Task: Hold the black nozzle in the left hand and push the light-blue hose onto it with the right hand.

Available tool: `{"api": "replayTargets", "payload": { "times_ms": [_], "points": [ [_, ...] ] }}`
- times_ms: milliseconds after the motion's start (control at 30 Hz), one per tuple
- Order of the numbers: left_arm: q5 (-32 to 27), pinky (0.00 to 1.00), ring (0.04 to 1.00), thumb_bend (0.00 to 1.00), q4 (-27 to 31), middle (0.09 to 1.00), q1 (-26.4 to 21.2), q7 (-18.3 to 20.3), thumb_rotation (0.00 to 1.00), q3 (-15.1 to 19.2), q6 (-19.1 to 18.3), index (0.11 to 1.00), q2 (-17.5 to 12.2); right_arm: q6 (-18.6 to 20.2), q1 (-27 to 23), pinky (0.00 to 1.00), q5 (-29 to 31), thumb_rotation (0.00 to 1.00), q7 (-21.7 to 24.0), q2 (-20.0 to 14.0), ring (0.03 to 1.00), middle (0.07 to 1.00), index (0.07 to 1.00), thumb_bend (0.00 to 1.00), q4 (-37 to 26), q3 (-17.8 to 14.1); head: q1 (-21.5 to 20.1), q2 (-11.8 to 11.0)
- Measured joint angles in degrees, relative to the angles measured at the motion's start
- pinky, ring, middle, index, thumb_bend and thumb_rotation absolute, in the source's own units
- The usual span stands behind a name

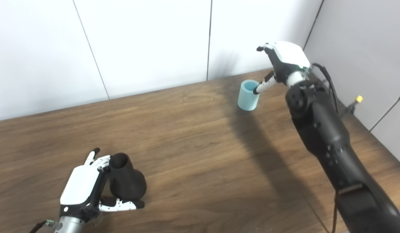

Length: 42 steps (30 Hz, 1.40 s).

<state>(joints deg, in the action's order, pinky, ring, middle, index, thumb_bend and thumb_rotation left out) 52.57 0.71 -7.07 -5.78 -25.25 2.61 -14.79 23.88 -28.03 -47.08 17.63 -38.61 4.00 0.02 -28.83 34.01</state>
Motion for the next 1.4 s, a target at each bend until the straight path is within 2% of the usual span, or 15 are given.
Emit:
{"api": "replayTargets", "payload": {
  "times_ms": [100,200,233,267,367,400,500,600,800,1000,1067,1133,1233,1367,1400],
  "points": [
    [0.0,1.0,0.814,0.52,0.01,0.732,-0.08,0.05,0.05,-0.02,0.07,0.483,0.04,0.15,-2.1,0.86,0.97,0.12,0.28,0.0,0.943,0.924,0.866,0.94,5.51,1.61,0.35,-0.09],
    [0.0,1.0,0.814,0.52,0.01,0.731,-0.09,0.04,0.05,-0.03,0.22,0.483,0.05,0.37,-3.1,0.85,1.63,0.12,0.39,0.01,0.924,0.916,0.86,0.94,8.38,3.26,0.44,-0.09],
    [0.0,1.0,0.814,0.52,0.01,0.732,-0.1,0.04,0.05,-0.04,0.23,0.483,0.05,0.55,-3.27,0.84,1.77,0.11,0.59,0.02,0.919,0.91,0.856,0.94,8.84,3.76,0.44,0.0],
    [0.0,1.0,0.816,0.52,0.01,0.734,-0.1,0.06,0.05,-0.05,0.23,0.483,0.06,0.76,-3.29,0.79,1.9,0.11,0.68,0.05,0.896,0.896,0.847,0.95,8.9,4.26,0.44,0.0],
    [0.0,1.0,0.818,0.52,0.01,0.736,-0.11,0.17,0.05,-0.04,0.18,0.483,0.1,0.65,-3.71,0.78,2.52,0.14,0.77,0.09,0.907,0.884,0.838,0.95,9.68,6.15,0.62,0.0],
    [0.01,1.0,0.819,0.52,0.01,0.737,-0.1,0.23,0.05,-0.05,0.16,0.483,0.12,0.62,-4.17,0.75,2.55,0.15,0.89,0.07,0.894,0.882,0.84,0.95,10.47,7.02,0.62,0.09],
    [0.01,1.0,0.817,0.52,0.04,0.738,-0.07,0.4,0.05,-0.06,0.13,0.483,0.24,0.8,-4.9,0.65,3.1,0.14,2.96,0.0,0.825,0.875,0.838,0.94,11.26,8.25,0.88,0.35],
    [0.04,1.0,0.815,0.52,0.07,0.737,-0.05,0.4,0.05,-0.05,0.15,0.483,0.28,1.03,-5.73,0.63,3.71,0.12,5.46,-0.35,0.798,0.864,0.833,0.94,11.61,9.52,0.97,0.44],
    [0.08,1.0,0.819,0.52,0.09,0.74,-0.01,0.84,0.05,0.04,-0.02,0.483,0.37,1.79,-6.27,0.63,3.8,0.09,6.52,-0.43,0.808,0.849,0.825,0.94,11.74,10.37,1.58,0.88],
    [0.11,1.0,0.817,0.52,0.12,0.738,0.07,0.91,0.05,0.19,-0.02,0.483,0.41,1.15,-6.49,0.63,4.73,0.07,5.36,-0.39,0.751,0.79,0.798,0.93,13.1,10.41,1.76,1.06],
    [0.11,1.0,0.816,0.52,0.13,0.736,0.08,0.9,0.05,0.23,-0.02,0.483,0.42,0.49,-6.5,0.59,5.28,0.05,4.23,-0.35,0.711,0.763,0.78,0.92,13.63,10.35,1.76,1.23],
    [0.13,1.0,0.817,0.52,0.13,0.737,0.09,0.9,0.05,0.27,-0.02,0.483,0.45,0.26,-6.48,0.51,5.64,0.04,3.28,-0.33,0.651,0.728,0.759,0.9,13.77,10.29,1.76,1.41],
    [0.14,1.0,0.815,0.52,0.13,0.736,0.1,0.7,0.05,0.3,0.03,0.483,0.47,0.23,-6.46,0.48,5.5,0.08,1.84,-0.34,0.62,0.697,0.726,0.85,13.68,10.34,1.85,1.41],
    [0.14,1.0,0.821,0.52,0.13,0.741,0.09,0.69,0.05,0.29,0.01,0.483,0.48,0.5,-6.46,0.43,4.96,0.06,0.15,-0.33,0.559,0.661,0.683,0.82,13.72,10.48,1.93,1.5],
    [0.17,1.0,0.822,0.52,0.13,0.742,0.09,0.8,0.05,0.29,-0.01,0.483,0.48,0.41,-6.46,0.4,5.11,0.1,-0.31,-0.32,0.528,0.631,0.57,0.64,13.84,10.33,1.94,1.5]
  ]
}}
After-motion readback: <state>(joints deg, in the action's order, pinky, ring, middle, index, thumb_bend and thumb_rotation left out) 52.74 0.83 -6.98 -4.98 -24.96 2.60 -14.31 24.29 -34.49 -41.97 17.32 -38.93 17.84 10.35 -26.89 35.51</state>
